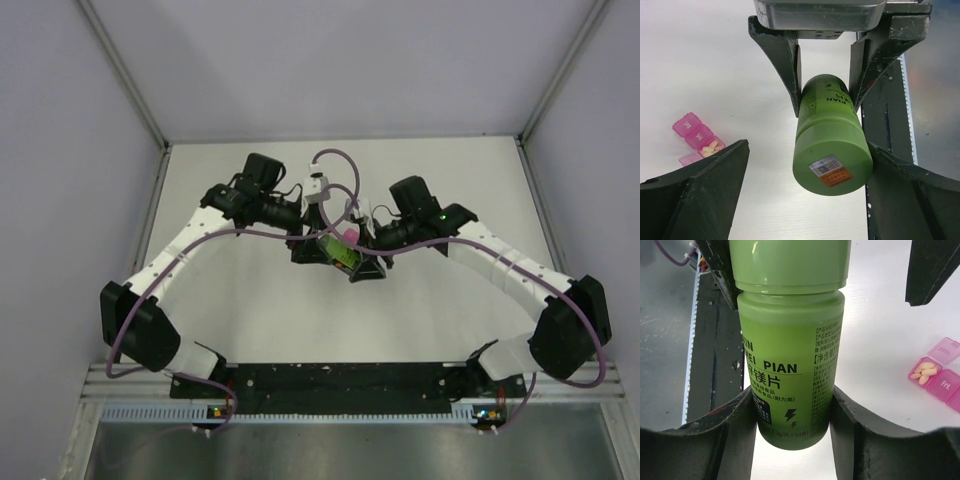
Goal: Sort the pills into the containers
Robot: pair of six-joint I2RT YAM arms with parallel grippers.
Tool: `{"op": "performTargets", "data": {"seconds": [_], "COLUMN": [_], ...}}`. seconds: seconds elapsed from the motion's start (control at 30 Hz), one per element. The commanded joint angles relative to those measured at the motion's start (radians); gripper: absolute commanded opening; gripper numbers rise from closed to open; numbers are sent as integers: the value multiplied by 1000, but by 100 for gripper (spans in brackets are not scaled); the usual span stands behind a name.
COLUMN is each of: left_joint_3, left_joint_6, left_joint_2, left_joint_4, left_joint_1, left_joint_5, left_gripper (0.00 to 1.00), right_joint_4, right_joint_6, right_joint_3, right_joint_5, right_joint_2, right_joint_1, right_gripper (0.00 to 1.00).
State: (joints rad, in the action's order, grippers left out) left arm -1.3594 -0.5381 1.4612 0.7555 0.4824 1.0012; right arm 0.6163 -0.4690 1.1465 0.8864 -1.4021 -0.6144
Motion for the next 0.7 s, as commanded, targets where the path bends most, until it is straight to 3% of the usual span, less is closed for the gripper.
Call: {"op": "performTargets", "data": {"seconds": [0.0,0.43,0.67], "left_joint_3": [9,37,66], "left_joint_6": [73,312,722], "left_joint_2": [-51,-114,-124], "left_joint_4": [-80,-200,-447], "left_joint_1": [-5,-68,-125], "left_joint_5": [20,117,45], "left_gripper": [99,99,99], "right_joint_4": [-79,-171,-253], "right_joint_6": [24,78,113], "right_joint_3": [18,-16,-24], "right_joint_5": [6,-124,-237], "right_joint_2": [46,69,109], "right_joint_1": [-15,-15,-16], "right_gripper": [0,0,0]}}
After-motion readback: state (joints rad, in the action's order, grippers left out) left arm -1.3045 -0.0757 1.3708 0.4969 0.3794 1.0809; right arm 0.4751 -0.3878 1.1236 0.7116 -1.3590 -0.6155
